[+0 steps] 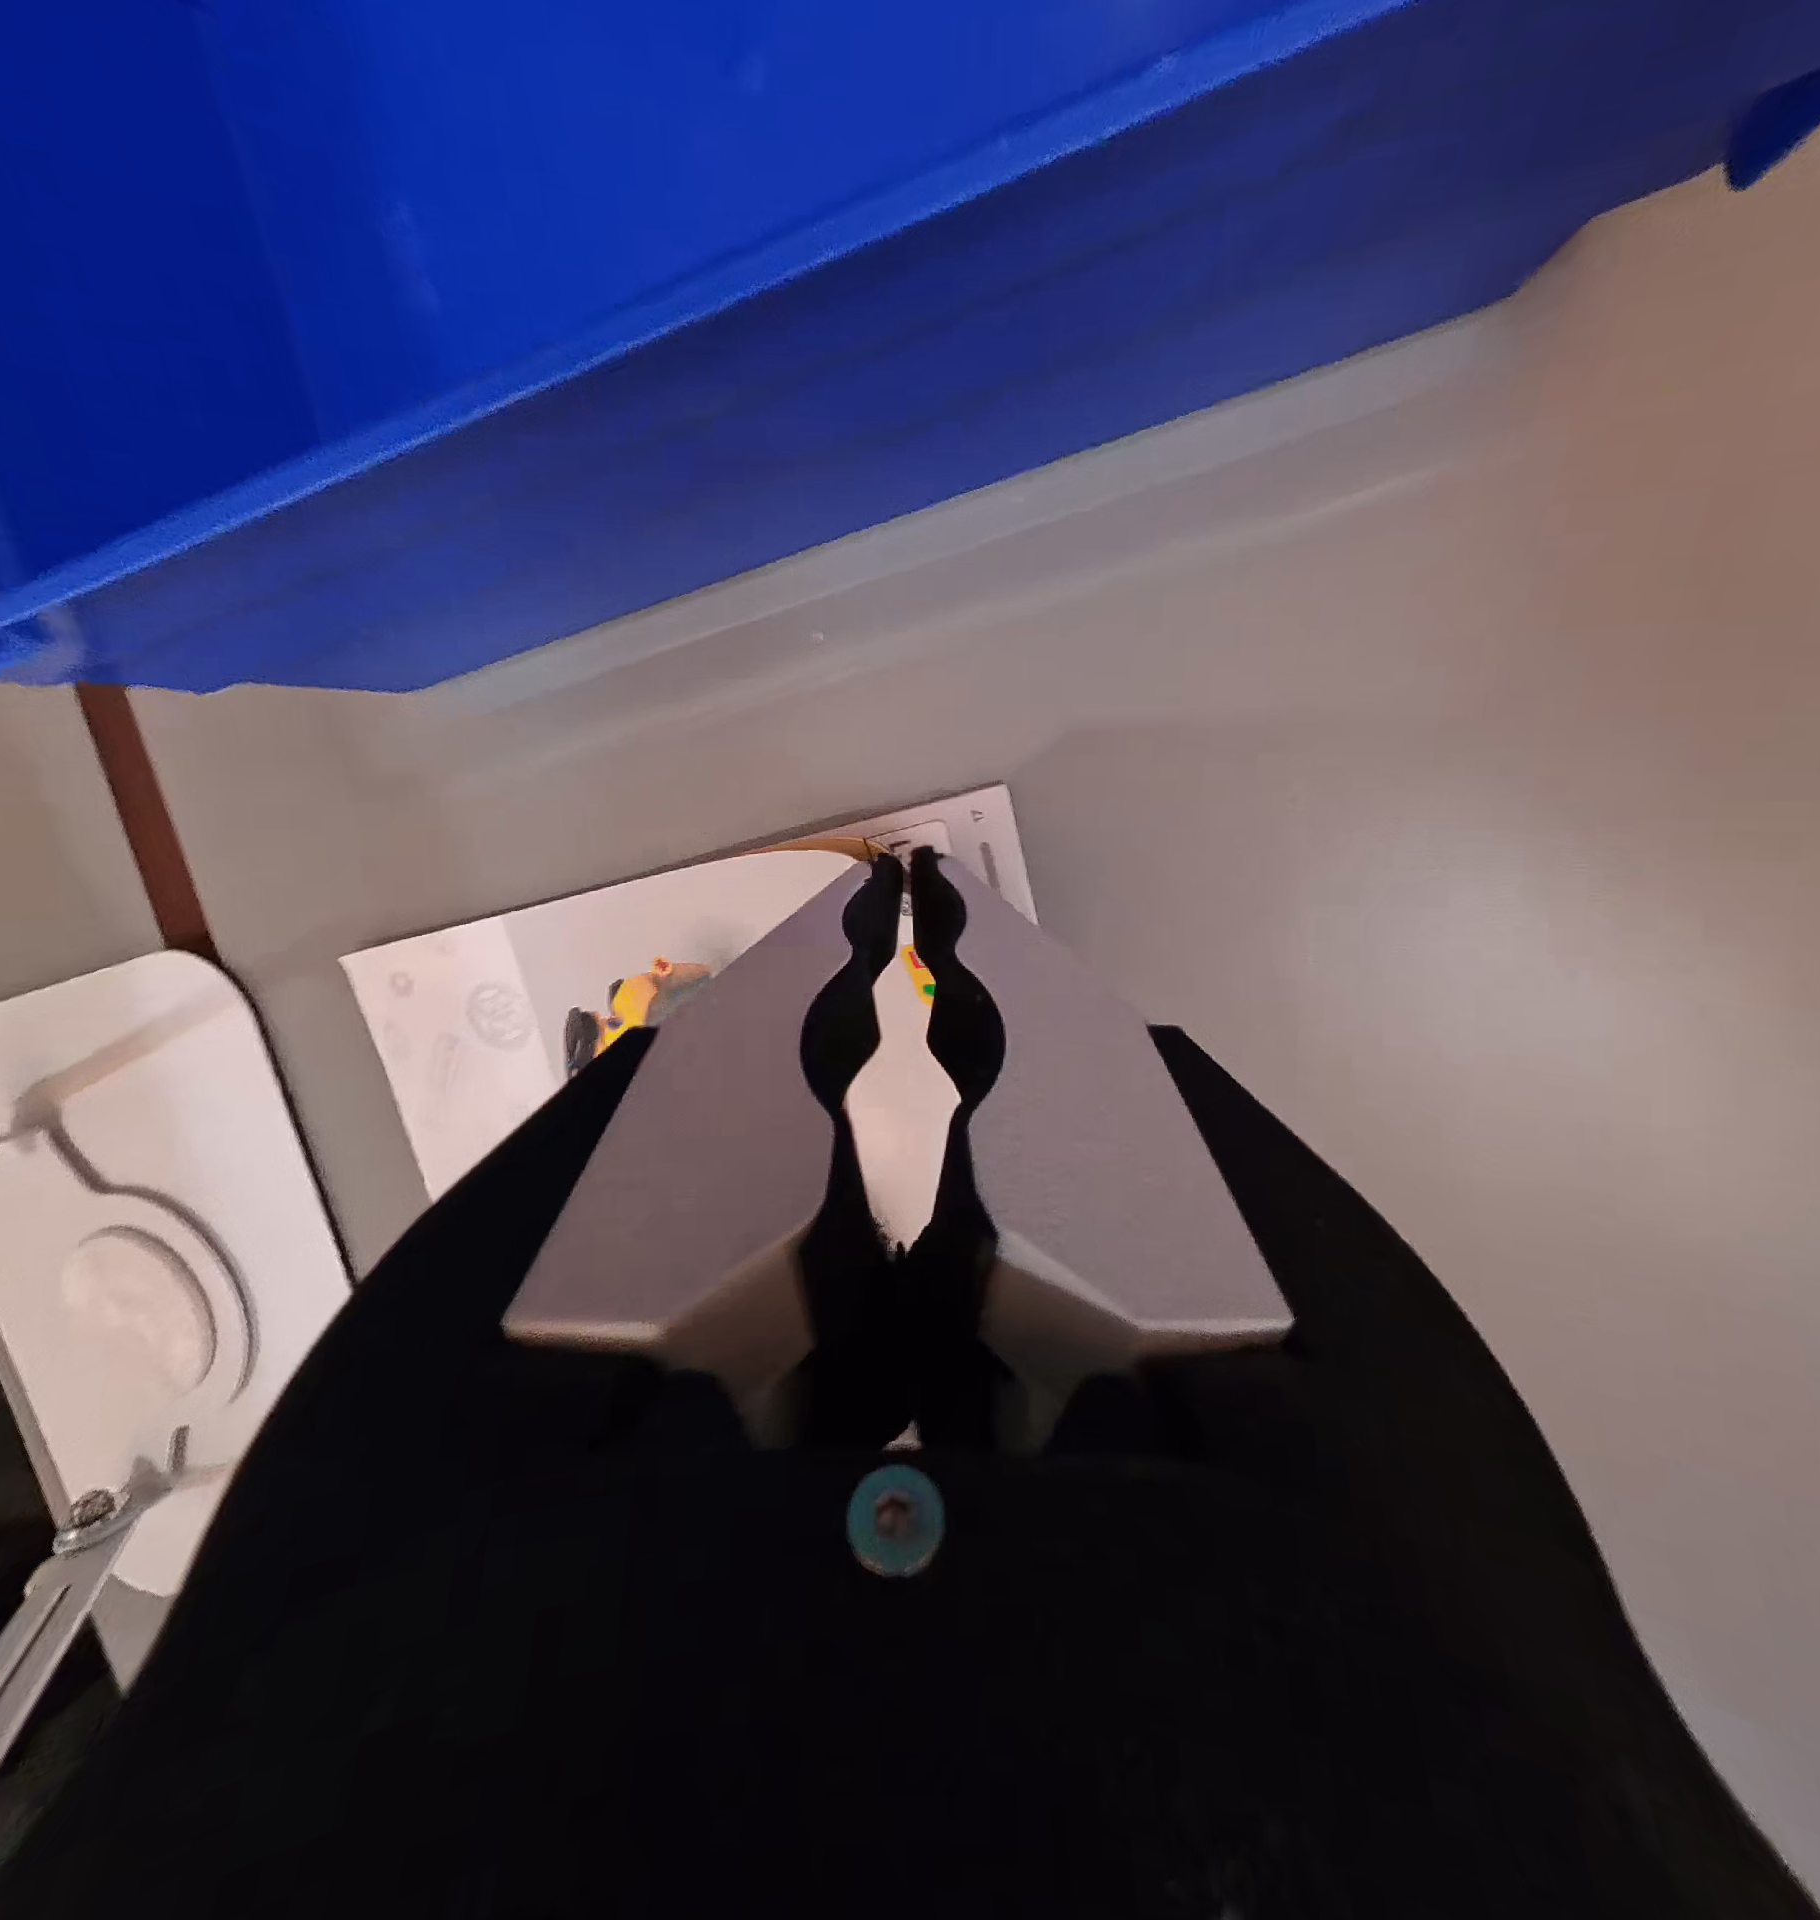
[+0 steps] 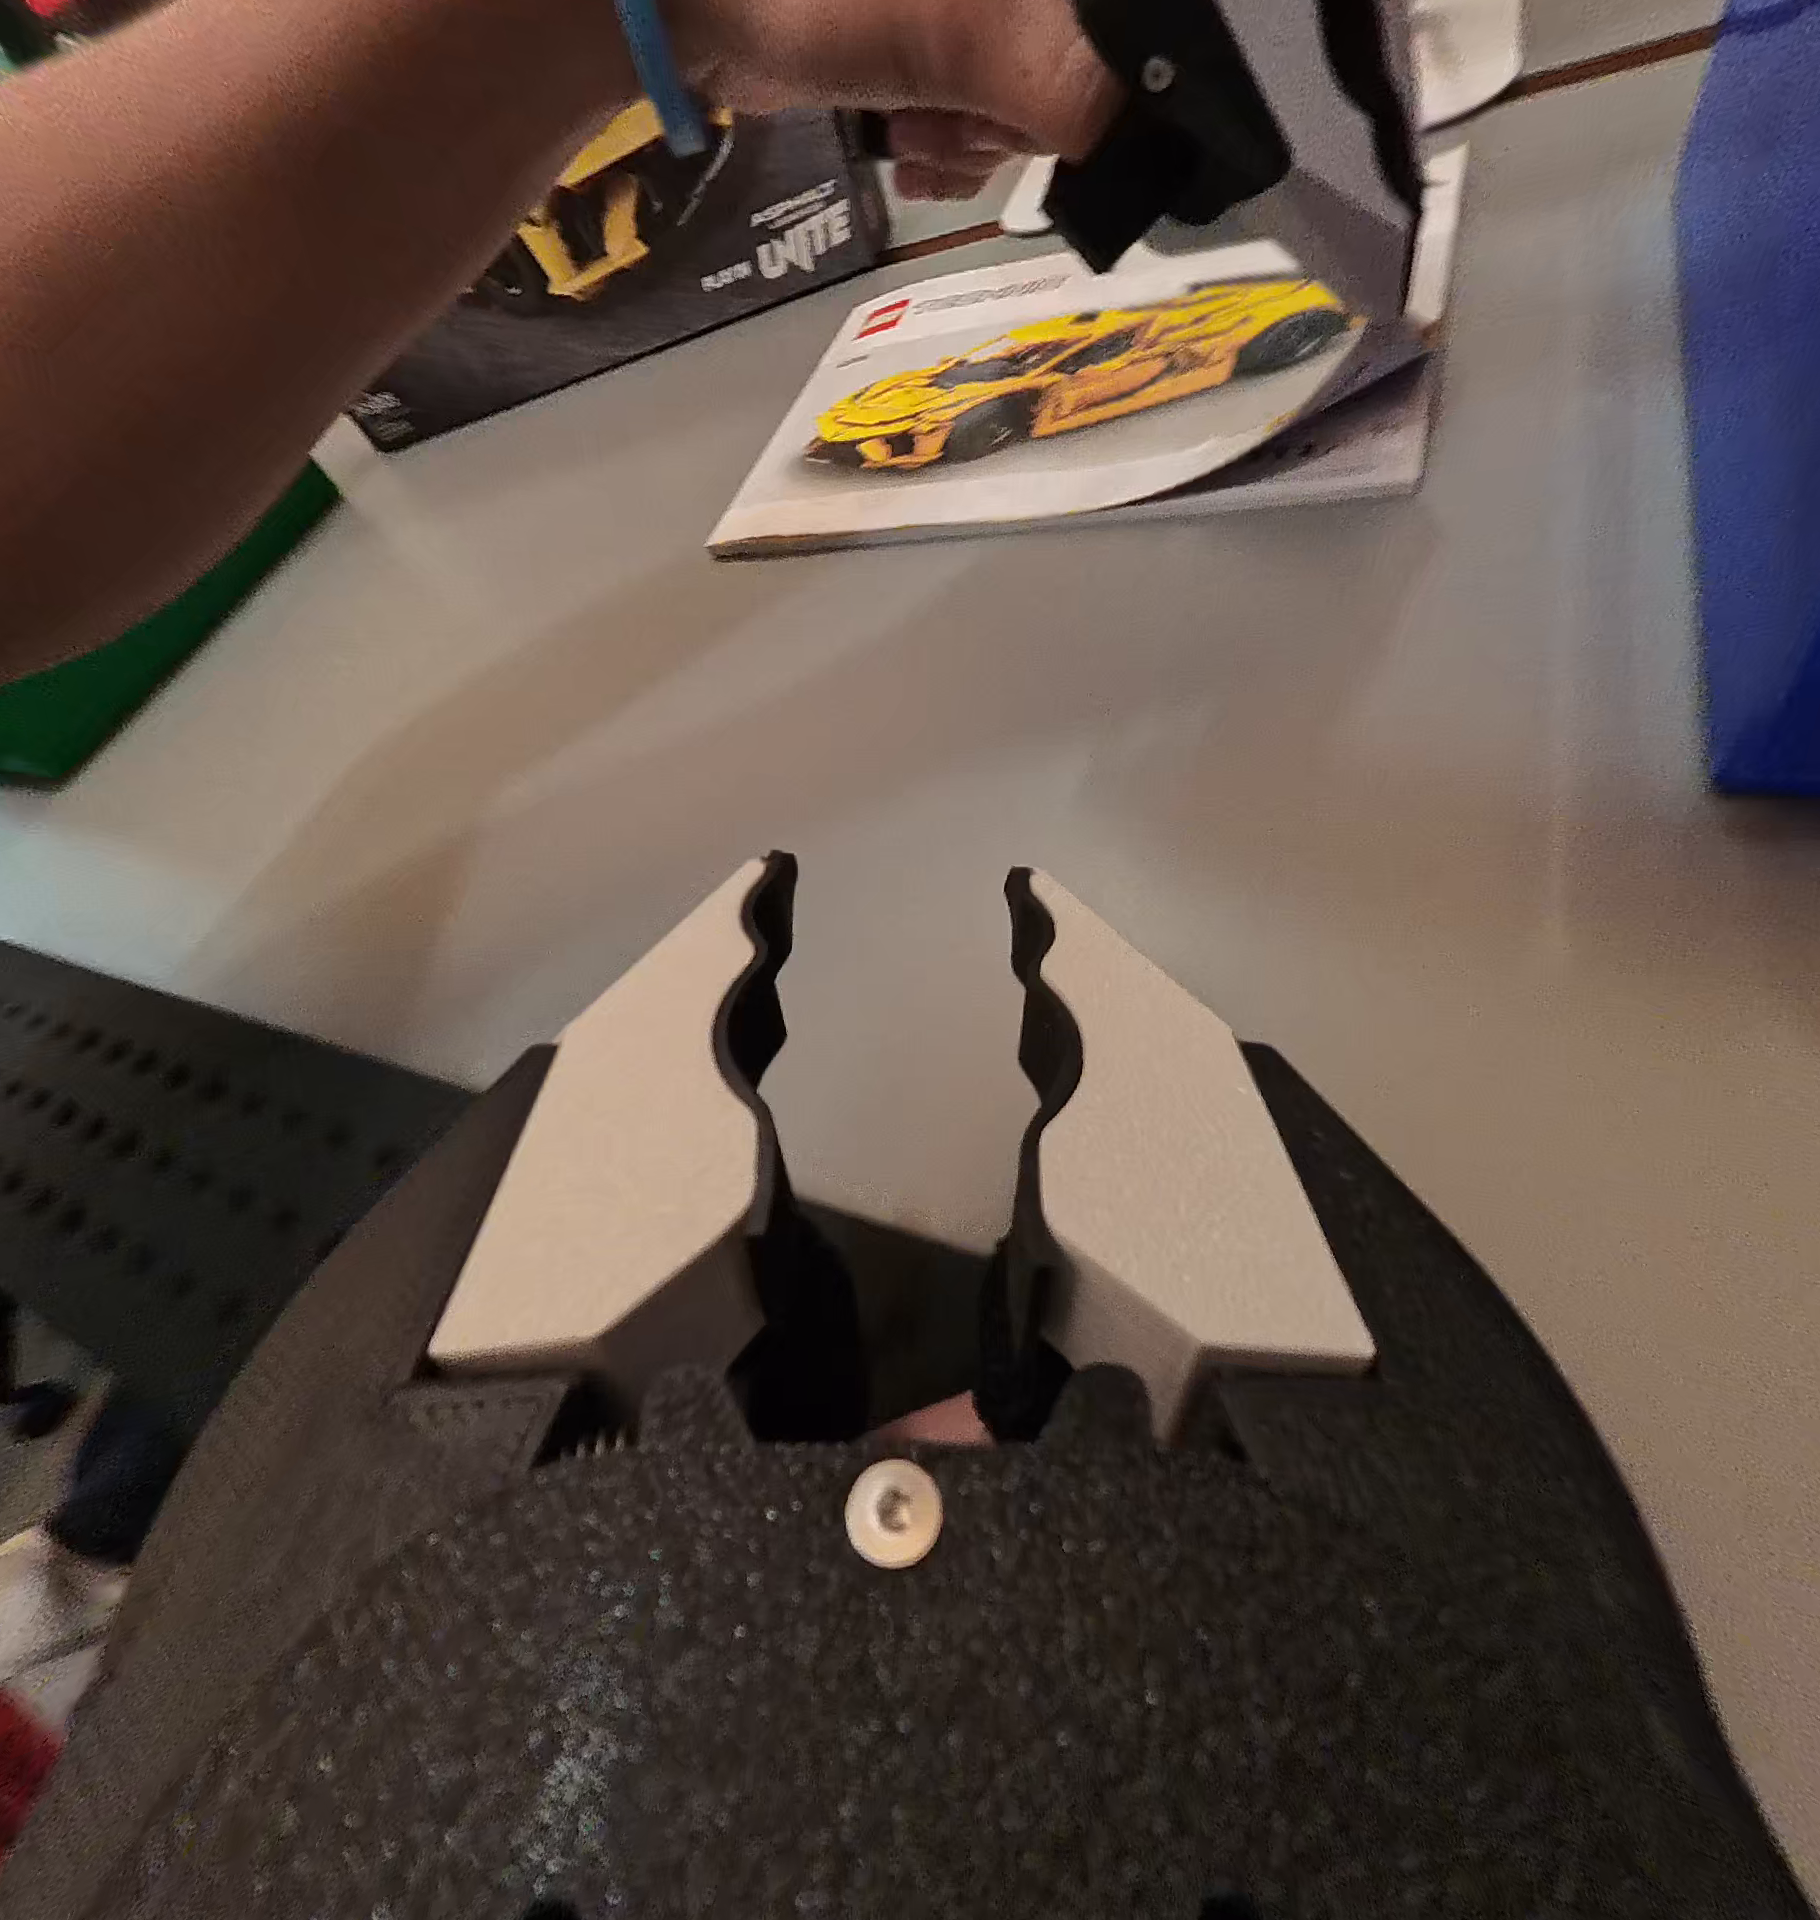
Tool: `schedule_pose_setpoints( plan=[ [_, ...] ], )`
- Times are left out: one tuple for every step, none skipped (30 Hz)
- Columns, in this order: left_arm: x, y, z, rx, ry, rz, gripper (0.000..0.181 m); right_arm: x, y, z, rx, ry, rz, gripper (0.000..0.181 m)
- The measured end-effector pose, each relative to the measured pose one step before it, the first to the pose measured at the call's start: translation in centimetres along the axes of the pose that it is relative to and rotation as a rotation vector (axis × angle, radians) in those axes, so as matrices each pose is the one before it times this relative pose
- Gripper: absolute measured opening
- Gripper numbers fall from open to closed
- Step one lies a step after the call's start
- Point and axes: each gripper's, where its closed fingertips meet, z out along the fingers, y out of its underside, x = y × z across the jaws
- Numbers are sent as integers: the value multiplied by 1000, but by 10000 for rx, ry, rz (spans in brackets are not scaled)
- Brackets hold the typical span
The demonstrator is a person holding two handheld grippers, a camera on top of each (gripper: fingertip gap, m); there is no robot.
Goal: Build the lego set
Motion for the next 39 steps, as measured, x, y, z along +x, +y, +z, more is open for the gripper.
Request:
schedule_pose_setpoints(
  plan=[
    [-248,-68,-469,219,-198,-115,0,603,-524,345,40,447,-365,42],
    [-326,56,-427,148,-235,-95,0,813,-604,506,9,589,-408,43],
    [-434,237,-355,56,-295,-117,0,816,-700,724,11,576,-360,45],
    [-311,334,-277,22,-199,-152,0,632,-774,1003,70,418,-287,47],
    [-198,247,-237,102,-113,-194,0,551,-639,1277,5,288,-233,49],
    [-129,116,-253,196,-64,-205,0,511,-534,1388,-188,229,-181,51],
    [-68,116,-274,186,-28,-194,0,680,-680,1430,-83,335,-103,50],
    [-129,112,-284,169,-66,-182,0,541,-769,1552,43,244,-55,50],
    [-132,100,-316,168,-49,-191,0,469,-493,1681,-40,223,-82,50],
    [-99,90,-324,163,-13,-219,0,421,-52,1705,-331,206,-36,50],
    [-124,102,-320,150,-26,-201,0,193,-199,1598,-320,91,-13,51],
    [-114,114,-320,150,-20,-191,0,182,-446,1434,-117,108,62,51],
    [-101,59,-355,197,-4,-220,0,-83,-488,1241,-42,-49,39,51],
    [-86,-32,-389,264,21,-250,0,-371,-525,1099,-18,-195,85,52],
    [-16,-48,-394,274,94,-313,0,-952,-591,867,-7,-546,258,52],
    [-152,-35,-374,270,22,-323,0,-865,-696,644,72,-484,407,53],
    [-200,-28,-366,267,-8,-282,0,-365,-705,488,182,-154,283,51],
    [-54,16,-335,243,65,-305,0,195,-610,311,190,249,43,40],
    [-34,79,-333,224,70,-358,0,523,-463,88,116,505,-129,24],
    [-162,145,-356,194,-29,-398,0,365,-548,-103,220,433,-240,10],
    [-307,232,-463,150,-134,-420,0,-156,-604,-148,326,86,-346,8],
    [-359,224,-591,161,-158,-457,1,-192,-444,-172,235,49,-373,6],
    [-369,91,-749,255,-117,-527,4,-158,-430,-185,239,88,-440,6],
    [-607,-135,-961,410,-168,-673,10,-376,-495,-205,313,-9,-528,5],
    [-664,-412,-1104,536,-63,-891,30,-398,-513,-247,322,39,-647,3],
    [-302,-520,-1047,498,291,-1128,51,-395,-564,-334,289,170,-831,3],
    [0,-355,-905,270,533,-1227,73,-739,-700,-379,344,56,-1021,3],
    [130,-322,-875,177,605,-1123,86,-633,-692,-345,274,220,-1125,2],
    [-39,-393,-974,253,449,-951,89,-640,-685,-326,197,257,-1150,1],
    [-453,-301,-992,212,142,-775,89,-569,-720,-317,199,273,-1014,1],
    [-504,-152,-892,125,123,-599,89,-444,-681,-283,175,266,-795,1],
    [-470,100,-735,-19,142,-454,86,-450,-611,-242,139,151,-595,1],
    [-481,355,-576,-136,97,-301,81,-444,-516,-180,85,63,-454,1],
    [-325,512,-460,-172,134,-188,70,-249,-375,-101,9,129,-359,1],
    [5,599,-385,-171,270,-91,51,-309,-340,-58,10,26,-282,0],
    [224,530,-322,-90,340,-62,33,-385,-422,-75,72,-47,-236,1],
    [69,382,-278,12,220,-53,18,-249,-456,-109,122,23,-165,1],
    [-250,240,-221,69,52,-52,14,-344,-560,-151,213,-92,-229,1],
    [-198,194,-156,71,138,-120,11,-491,-641,-175,299,-173,-319,2]
  ],
)
